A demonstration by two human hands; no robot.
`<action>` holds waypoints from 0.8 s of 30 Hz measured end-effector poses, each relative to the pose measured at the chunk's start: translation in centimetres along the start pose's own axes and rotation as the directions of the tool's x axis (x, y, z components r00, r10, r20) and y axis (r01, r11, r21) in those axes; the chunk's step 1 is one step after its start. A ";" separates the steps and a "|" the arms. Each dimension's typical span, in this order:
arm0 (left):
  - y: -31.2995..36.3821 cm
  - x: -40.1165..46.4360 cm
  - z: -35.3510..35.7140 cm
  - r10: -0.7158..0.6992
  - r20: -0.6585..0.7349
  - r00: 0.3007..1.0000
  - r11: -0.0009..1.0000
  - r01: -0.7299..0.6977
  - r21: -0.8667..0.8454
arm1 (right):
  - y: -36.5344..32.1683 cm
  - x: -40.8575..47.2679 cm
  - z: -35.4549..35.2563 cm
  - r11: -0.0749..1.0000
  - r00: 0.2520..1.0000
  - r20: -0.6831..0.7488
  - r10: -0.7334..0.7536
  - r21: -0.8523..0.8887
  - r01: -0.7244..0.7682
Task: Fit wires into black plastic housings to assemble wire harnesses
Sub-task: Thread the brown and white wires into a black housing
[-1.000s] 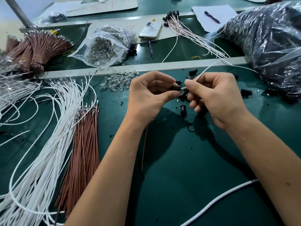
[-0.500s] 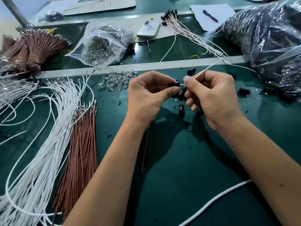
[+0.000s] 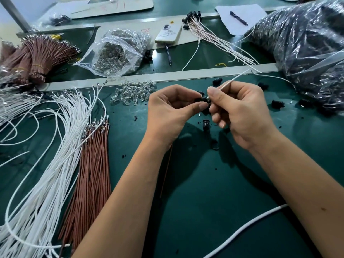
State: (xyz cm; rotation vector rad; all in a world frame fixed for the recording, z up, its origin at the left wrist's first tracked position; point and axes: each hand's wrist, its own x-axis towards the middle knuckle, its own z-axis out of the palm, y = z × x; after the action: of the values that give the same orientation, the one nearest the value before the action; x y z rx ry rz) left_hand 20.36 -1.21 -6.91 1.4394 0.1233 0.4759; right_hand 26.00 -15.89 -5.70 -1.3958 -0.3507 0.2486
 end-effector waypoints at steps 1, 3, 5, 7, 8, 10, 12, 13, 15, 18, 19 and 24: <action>0.0 0.0 0.1 -0.013 0.009 1.000 1.000 0.013 -0.011 | 0.0 0.0 0.0 1.000 1.000 -0.001 0.011 0.016 -0.011; 0.1 -0.2 0.3 -0.058 0.007 0.998 0.994 0.058 -0.089 | -0.1 0.2 -0.1 1.000 0.999 -0.019 0.026 0.004 -0.026; 0.2 -0.2 0.3 -0.103 -0.004 0.995 0.980 0.101 -0.174 | -0.1 0.3 -0.3 0.998 0.999 -0.024 0.035 -0.048 -0.037; 0.1 -0.1 0.2 -0.118 -0.019 0.993 0.978 0.112 -0.177 | -0.1 0.3 -0.4 0.997 0.999 -0.005 0.038 -0.068 -0.039; 0.1 0.0 0.2 -0.109 -0.028 0.994 0.982 0.103 -0.158 | -0.1 0.2 -0.4 0.998 0.999 0.010 0.035 -0.060 -0.034; 0.0 0.0 0.2 -0.080 -0.035 0.996 0.990 0.075 -0.116 | -0.2 0.1 -0.4 1.000 0.999 0.034 0.023 -0.021 -0.023; 0.0 -0.2 0.5 -0.063 -0.026 0.998 0.995 0.060 -0.073 | -0.1 0.1 -0.3 1.000 1.000 0.028 0.014 0.010 -0.014; 0.0 -0.3 0.7 -0.060 -0.015 0.998 0.996 0.059 -0.061 | -0.1 0.1 -0.3 1.000 1.000 0.011 0.010 0.009 -0.011; 0.0 -0.4 0.8 -0.061 0.006 0.998 0.995 0.062 -0.075 | -0.1 0.2 -0.4 1.000 0.999 -0.036 0.008 -0.013 -0.008; 0.1 -0.3 0.7 -0.079 0.015 0.997 0.991 0.080 -0.111 | -0.1 0.5 -0.5 1.000 0.996 -0.088 0.030 -0.002 -0.031; 0.1 -0.2 0.7 -0.085 0.012 0.996 0.990 0.086 -0.116 | -0.2 0.5 -0.6 0.999 0.995 -0.091 0.044 0.024 -0.042; 0.2 -0.3 0.6 -0.070 0.001 0.998 0.996 0.070 -0.049 | -0.4 0.5 -0.5 0.992 0.995 -0.065 0.080 0.104 -0.073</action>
State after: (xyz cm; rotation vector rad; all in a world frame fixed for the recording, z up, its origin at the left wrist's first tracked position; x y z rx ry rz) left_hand 20.29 -1.84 -6.66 1.3827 0.1611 0.4194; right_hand 26.62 -16.18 -5.37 -1.3158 -0.2245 0.2766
